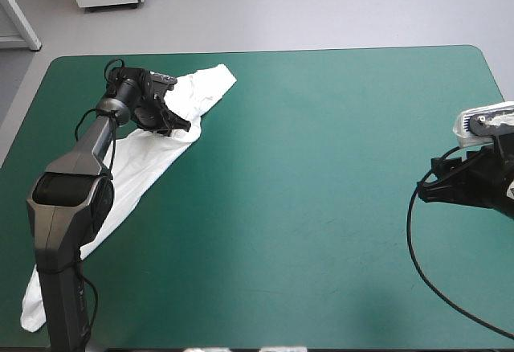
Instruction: Fold the cloth
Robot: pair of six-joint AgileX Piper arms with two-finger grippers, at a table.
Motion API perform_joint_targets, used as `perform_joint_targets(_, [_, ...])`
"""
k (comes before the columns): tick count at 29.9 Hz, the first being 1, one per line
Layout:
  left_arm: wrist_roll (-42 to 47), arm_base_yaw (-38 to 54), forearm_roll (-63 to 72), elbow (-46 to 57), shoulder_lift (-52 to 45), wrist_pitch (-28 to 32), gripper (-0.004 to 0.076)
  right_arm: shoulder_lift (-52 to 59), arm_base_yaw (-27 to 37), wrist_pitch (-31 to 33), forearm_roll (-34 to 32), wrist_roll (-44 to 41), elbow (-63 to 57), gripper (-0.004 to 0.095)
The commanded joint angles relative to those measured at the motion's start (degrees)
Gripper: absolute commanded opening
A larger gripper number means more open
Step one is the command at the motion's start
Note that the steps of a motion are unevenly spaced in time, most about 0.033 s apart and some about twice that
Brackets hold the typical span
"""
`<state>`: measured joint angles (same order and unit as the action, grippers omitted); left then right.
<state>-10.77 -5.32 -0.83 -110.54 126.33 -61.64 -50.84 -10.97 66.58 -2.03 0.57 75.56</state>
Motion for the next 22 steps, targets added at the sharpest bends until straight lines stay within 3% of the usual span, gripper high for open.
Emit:
perform_joint_targets(1, [-3.5, -0.37, 6.16, -0.69, -1.67, -0.87, -0.0006, -0.18, 0.02, -3.75, -0.42, 0.23, 1.33, 0.0495])
perform_joint_targets(8, [-8.04, -6.58, 10.58, -0.79, -4.12, -3.42, -0.001, -0.18, 0.02, -3.75, -0.42, 0.02, 1.33, 0.0489])
perform_joint_targets(22, [-10.31, -32.66, 14.29, -1.26, -7.84, -5.69, -0.001, -0.18, 0.02, -3.88, -0.41, 0.02, 1.24, 0.0472])
